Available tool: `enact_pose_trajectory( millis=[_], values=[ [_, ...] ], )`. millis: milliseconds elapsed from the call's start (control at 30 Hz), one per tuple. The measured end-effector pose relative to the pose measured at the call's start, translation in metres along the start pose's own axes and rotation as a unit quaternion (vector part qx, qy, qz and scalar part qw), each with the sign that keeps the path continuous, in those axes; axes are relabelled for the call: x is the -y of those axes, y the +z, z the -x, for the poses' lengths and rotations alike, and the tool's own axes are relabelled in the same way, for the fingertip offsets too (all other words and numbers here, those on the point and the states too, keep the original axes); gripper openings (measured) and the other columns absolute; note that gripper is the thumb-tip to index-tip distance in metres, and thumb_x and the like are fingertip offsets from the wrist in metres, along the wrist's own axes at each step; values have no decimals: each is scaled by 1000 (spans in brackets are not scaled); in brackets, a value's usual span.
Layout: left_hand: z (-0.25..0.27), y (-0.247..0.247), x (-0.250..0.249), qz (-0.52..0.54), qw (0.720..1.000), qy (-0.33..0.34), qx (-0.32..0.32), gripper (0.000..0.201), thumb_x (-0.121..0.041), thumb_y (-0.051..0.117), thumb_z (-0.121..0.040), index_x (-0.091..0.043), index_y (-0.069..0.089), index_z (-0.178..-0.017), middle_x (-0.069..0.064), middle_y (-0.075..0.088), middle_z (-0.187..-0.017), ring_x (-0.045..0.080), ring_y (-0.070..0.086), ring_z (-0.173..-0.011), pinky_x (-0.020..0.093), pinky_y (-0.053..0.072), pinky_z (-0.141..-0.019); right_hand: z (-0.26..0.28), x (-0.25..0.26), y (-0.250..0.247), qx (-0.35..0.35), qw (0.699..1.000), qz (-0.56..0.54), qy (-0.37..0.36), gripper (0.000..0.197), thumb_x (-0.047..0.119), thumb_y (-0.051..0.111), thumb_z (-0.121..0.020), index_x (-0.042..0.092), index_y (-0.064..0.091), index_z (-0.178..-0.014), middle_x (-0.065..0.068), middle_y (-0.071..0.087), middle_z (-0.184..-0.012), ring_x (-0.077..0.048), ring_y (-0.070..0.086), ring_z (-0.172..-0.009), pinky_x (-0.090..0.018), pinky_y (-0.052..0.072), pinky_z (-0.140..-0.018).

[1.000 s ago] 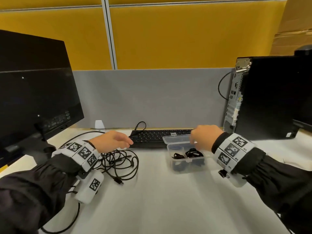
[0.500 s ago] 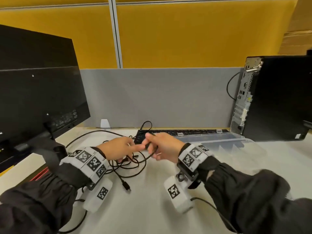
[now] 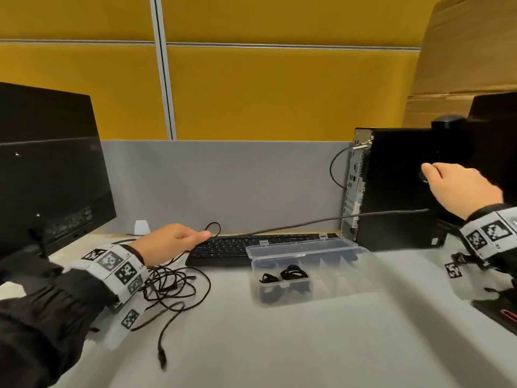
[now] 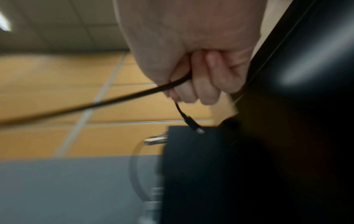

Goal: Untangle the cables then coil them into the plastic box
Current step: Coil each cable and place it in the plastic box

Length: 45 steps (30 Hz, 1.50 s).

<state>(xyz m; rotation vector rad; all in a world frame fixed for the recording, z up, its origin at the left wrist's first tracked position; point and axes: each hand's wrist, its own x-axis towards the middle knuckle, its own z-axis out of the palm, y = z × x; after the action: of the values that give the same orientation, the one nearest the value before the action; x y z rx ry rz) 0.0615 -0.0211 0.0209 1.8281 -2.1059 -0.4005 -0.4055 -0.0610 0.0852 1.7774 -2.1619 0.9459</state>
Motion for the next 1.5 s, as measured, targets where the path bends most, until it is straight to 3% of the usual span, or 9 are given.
enact_pose_trajectory(
  millis=[300, 433, 600, 700, 833, 1100, 1233, 1333, 1500],
  values=[
    [-19, 17, -106, -34, 992, 90, -84, 48, -47, 41, -94, -10, 45, -63, 0, 34, -55, 16, 31, -51, 28, 24, -51, 37, 46, 15, 75, 968, 237, -35, 48, 49, 38, -96, 11, 47, -124, -11, 57, -114, -30, 55, -107, -38, 42, -77],
    [-24, 27, -156, -30, 977, 156, -140, 43, -37, 44, -96, -17, 39, -58, -1, 37, -54, 17, 35, -52, 30, 26, -51, 72, 110, 26, 128, 964, -36, -231, 48, 52, 34, -95, 16, 47, -124, -8, 59, -114, -23, 52, -109, -41, 45, -90],
    [-24, 27, -165, 43, 971, 212, -101, 29, -27, 56, -90, -11, 60, -65, -4, 45, -52, 5, 39, -49, 22, 30, -54, 99, 128, 30, 283, 865, -360, -203, 46, 45, 36, -97, 5, 58, -90, -1, 48, -66, -12, 42, -54, -21, 35, -51],
    [-15, 27, -143, 49, 972, 215, -84, 50, -49, 50, -89, -10, 42, -59, -4, 25, -52, 10, 24, -44, 22, 22, -46, 83, 97, 25, 129, 933, -198, -273, 47, 47, 42, -94, 13, 49, -63, 2, 41, -55, -12, 37, -50, -25, 29, -51],
    [-17, 19, -85, -35, 990, 128, -53, 52, -59, 39, -84, -12, 42, -61, -1, 30, -56, 14, 30, -51, 27, 23, -53, 54, 47, 11, -16, 958, 103, -267, 39, 53, 31, -95, 21, 43, -75, 5, 41, -55, -13, 44, -49, -25, 34, -50],
    [-7, 7, -60, -54, 994, 88, -44, 64, -66, 34, -78, -7, 59, -74, 0, 40, -58, 14, 37, -54, 26, 29, -55, 24, -21, -13, -37, 951, 291, -94, 35, 42, 37, -98, 16, 56, -86, -1, 53, -66, -23, 56, -64, -34, 51, -65],
    [-3, 20, -122, -52, 981, 178, -58, 48, -50, 38, -93, -13, 41, -63, -2, 35, -55, 14, 32, -51, 26, 25, -51, 54, 49, 2, 25, 973, 20, -228, 46, 57, 40, -90, 21, 56, -112, -1, 64, -98, -21, 58, -96, -41, 49, -83],
    [-3, 29, -151, -18, 969, 235, -80, 36, -32, 43, -97, -18, 48, -65, -7, 45, -56, 7, 39, -50, 21, 27, -50, 102, 114, 22, 200, 917, -216, -270, 42, 51, 38, -94, 22, 52, -122, 2, 65, -106, -12, 60, -98, -33, 47, -90],
    [1, 32, -134, 141, 961, 236, -14, 27, -27, 48, -96, -16, 49, -71, -10, 48, -60, 8, 41, -55, 21, 37, -58, 119, 123, 39, 243, 870, -336, -265, 41, 35, 37, -100, 13, 58, -73, 6, 50, -63, -7, 46, -58, -29, 44, -64]
  ],
)
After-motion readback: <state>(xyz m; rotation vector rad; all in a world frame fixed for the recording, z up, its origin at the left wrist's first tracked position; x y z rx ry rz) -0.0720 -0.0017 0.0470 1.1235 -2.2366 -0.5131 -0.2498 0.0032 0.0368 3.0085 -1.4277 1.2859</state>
